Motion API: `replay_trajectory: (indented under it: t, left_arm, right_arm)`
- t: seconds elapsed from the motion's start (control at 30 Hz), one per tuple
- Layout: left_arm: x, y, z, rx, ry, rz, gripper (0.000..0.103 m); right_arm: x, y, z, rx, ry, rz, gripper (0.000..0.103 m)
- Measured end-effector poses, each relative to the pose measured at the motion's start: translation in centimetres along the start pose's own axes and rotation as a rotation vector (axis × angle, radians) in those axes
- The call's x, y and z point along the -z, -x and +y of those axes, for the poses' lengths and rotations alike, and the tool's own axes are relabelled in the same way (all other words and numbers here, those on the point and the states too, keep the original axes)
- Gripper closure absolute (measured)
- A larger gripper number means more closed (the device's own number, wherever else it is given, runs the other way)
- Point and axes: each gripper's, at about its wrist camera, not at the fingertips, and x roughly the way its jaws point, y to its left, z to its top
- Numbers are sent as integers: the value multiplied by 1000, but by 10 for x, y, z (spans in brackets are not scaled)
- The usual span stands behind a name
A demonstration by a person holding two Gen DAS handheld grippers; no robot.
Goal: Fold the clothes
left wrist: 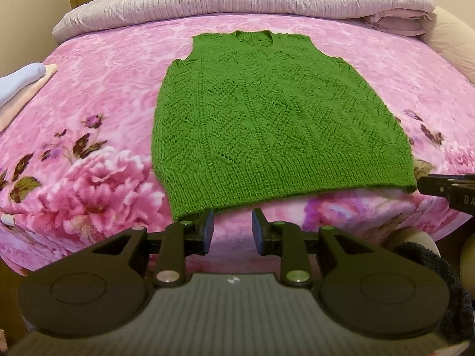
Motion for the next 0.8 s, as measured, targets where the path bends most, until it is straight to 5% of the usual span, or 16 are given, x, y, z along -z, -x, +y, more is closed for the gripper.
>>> replay_trajectory:
  t: [0.67,0.7,0.8]
  left_arm:
    - [6,2,6,9,35,0,79]
    - [6,2,6,9,36,-1,79]
    - [6,1,7,11,36,0,79]
  right_arm:
    - [5,6,13,24,64,-30,97]
    - [4,4,12,18,49,-18,95]
    - [5,-1,9,16,25,12,61]
